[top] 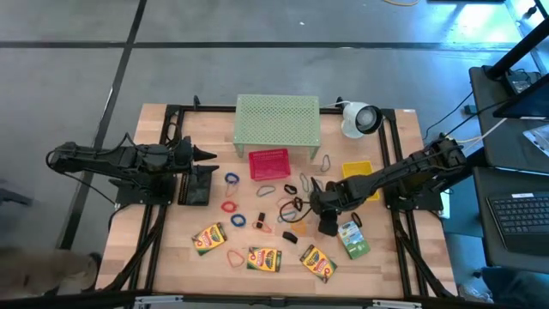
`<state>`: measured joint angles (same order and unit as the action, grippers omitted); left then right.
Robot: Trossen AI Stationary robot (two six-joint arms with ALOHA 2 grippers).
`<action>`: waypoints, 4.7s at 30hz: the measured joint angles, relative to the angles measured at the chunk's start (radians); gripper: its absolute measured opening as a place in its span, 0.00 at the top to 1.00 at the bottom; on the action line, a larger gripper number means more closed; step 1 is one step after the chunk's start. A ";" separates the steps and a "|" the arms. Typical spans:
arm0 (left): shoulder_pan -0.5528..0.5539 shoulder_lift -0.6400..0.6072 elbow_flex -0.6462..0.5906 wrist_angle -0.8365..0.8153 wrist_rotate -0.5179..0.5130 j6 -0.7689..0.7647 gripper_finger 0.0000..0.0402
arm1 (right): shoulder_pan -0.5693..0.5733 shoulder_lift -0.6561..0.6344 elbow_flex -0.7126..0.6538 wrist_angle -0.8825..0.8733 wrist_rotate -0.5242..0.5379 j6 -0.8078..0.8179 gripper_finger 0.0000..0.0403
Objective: Pick & Place Office Desk Supplies
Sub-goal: Put the blue spring keychain into the yellow bin, then put the orange rubber band into the red bin
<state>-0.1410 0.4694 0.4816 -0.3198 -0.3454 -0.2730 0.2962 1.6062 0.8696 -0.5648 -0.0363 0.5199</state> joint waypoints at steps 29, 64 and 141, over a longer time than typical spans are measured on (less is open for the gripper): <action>0.000 0.000 0.000 0.000 0.000 -0.002 0.52 | -0.010 0.103 0.005 -0.008 0.050 -0.295 0.56; 0.000 0.003 0.000 0.051 0.046 -0.052 0.52 | -0.041 -0.121 0.173 -0.169 0.188 0.208 0.96; 0.000 0.113 0.000 0.140 0.101 -0.081 0.52 | -0.214 -0.278 0.080 -0.392 0.044 0.068 0.77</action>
<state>-0.1410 0.5827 0.4820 -0.1802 -0.2443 -0.3542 0.0823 1.3284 0.9497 -0.9571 0.0079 0.5882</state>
